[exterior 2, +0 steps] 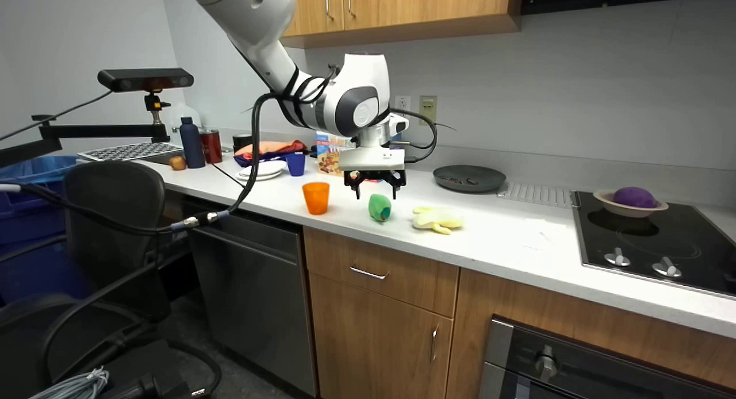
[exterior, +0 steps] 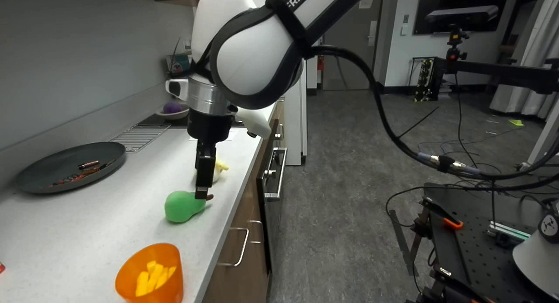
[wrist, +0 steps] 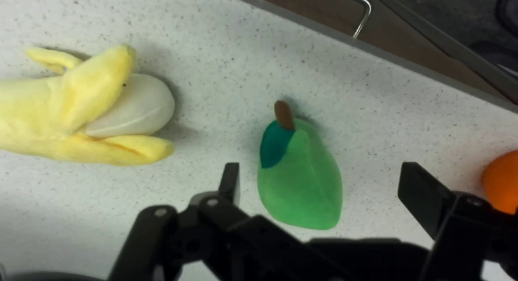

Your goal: Put the green object inside the orange cup

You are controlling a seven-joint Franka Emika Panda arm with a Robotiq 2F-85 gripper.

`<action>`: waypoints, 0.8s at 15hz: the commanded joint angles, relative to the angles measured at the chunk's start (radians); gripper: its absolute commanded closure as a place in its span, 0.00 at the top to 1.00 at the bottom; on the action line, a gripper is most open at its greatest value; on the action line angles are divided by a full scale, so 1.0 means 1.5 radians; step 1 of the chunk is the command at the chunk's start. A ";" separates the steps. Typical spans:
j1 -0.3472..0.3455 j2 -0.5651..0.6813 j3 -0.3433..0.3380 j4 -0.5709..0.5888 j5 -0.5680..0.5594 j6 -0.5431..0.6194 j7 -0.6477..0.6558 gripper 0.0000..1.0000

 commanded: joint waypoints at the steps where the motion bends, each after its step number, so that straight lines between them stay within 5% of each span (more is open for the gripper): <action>1: -0.019 0.031 0.021 0.024 -0.010 0.026 -0.016 1.00; 9: -0.014 0.071 0.023 0.052 -0.032 0.081 0.001 1.00; 10: -0.016 0.073 0.026 0.056 -0.031 0.078 0.000 0.75; 12: -0.021 0.079 0.034 0.066 -0.023 0.065 -0.004 0.66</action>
